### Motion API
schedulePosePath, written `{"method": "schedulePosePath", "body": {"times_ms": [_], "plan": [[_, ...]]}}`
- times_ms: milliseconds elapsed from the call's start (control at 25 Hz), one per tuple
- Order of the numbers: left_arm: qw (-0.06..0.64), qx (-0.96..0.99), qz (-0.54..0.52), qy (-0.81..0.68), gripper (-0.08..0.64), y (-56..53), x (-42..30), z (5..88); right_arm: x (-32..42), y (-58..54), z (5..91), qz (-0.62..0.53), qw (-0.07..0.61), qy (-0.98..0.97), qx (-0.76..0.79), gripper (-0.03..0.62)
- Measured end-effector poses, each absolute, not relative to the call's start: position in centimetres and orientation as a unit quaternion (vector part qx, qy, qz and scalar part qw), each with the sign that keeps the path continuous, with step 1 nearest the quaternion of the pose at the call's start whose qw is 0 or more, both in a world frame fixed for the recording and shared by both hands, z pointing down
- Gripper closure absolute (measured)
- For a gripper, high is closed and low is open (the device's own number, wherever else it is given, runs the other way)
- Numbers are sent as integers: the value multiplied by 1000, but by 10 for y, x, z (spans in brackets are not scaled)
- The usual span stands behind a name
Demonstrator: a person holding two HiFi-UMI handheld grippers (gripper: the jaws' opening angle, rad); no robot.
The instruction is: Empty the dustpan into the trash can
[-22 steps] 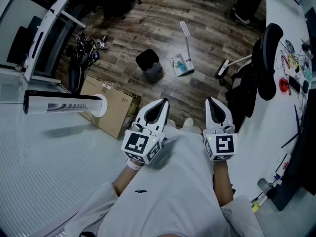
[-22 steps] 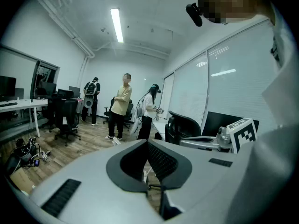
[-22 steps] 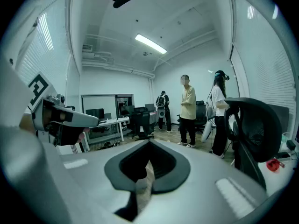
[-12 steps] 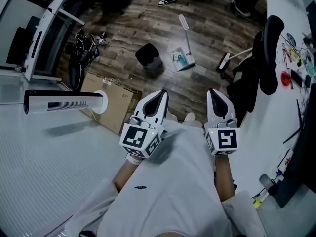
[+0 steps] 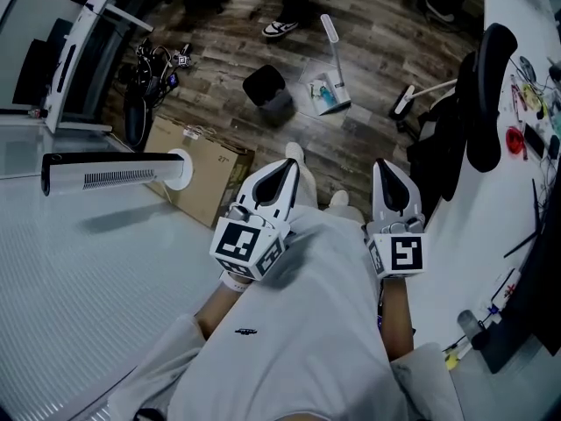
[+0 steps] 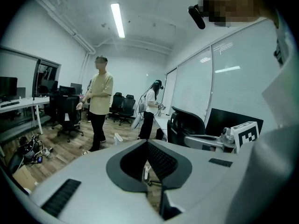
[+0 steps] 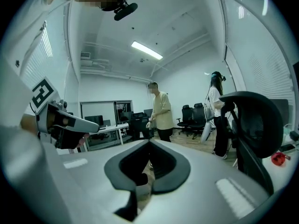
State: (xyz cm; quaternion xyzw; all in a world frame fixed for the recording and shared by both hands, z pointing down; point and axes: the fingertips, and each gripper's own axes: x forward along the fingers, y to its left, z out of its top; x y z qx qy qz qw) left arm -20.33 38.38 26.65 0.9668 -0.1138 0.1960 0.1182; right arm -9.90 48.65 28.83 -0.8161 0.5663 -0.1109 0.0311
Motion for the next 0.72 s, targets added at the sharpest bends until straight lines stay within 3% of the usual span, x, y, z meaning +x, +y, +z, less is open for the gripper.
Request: {"method": "schedulePosePath", "body": {"times_ms": [720], "plan": [[146, 964, 201, -92, 553, 234, -118, 279, -30, 338, 300, -111, -47, 559, -821, 581]]}}
